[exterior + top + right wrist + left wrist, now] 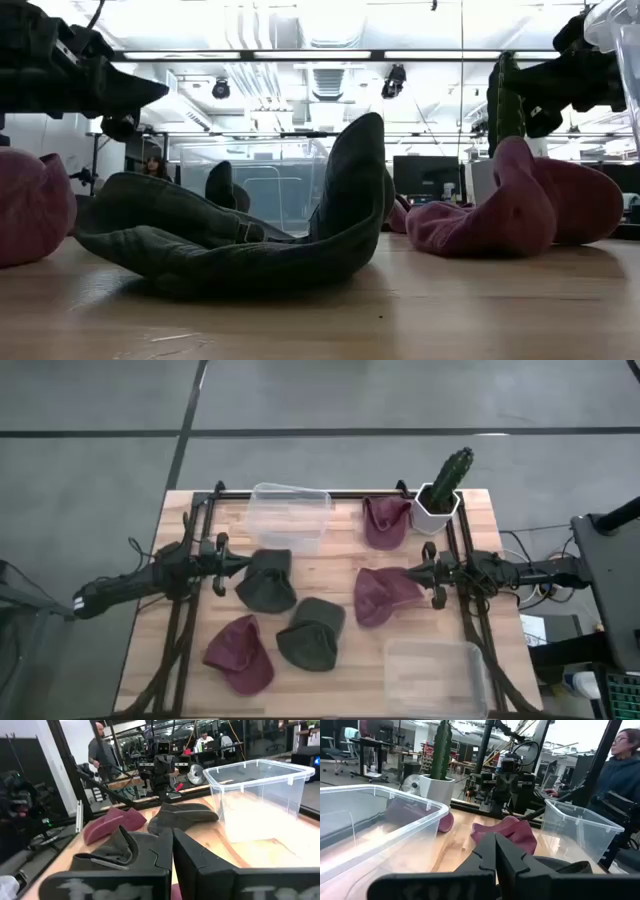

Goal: Pick and place caps into container

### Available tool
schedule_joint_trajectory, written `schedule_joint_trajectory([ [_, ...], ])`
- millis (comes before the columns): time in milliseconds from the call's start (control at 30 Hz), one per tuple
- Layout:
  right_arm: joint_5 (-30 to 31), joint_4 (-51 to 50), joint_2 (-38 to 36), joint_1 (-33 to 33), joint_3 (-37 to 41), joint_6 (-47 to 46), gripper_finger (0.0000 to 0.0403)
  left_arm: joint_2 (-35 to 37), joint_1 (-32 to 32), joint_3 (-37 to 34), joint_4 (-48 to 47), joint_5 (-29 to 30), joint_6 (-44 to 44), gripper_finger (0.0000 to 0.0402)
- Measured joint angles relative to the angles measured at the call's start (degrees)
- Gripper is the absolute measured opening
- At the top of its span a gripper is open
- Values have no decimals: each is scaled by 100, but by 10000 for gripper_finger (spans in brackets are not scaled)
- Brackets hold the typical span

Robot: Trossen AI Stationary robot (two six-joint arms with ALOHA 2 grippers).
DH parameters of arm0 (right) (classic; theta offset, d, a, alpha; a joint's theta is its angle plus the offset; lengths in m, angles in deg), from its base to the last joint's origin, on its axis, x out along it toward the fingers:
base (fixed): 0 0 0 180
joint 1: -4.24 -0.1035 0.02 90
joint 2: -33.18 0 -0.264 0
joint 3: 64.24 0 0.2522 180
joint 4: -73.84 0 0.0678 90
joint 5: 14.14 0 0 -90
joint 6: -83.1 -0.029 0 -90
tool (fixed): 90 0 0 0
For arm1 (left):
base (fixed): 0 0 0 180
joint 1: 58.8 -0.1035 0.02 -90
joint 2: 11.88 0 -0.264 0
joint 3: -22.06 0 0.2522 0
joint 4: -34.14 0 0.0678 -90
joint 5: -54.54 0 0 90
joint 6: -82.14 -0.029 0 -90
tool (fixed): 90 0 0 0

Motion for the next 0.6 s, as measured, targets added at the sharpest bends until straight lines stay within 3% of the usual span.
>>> schedule_joint_trajectory([
  [200, 0, 4, 0, 0, 0, -183, 9, -2, -2, 0, -56, 1138, -36, 0],
  [367, -2, 168, 0, -2, 0, -857, 9, -1, -2, 0, -17, 1342, -44, 0],
  [467, -2, 555, 0, -1, 0, -2342, 8, 0, -2, 0, -3, 1350, 223, 0],
  [600, 37, 1177, 0, 0, -2, -5317, 9, 0, -2, 0, 32, 1348, 1608, 0],
])
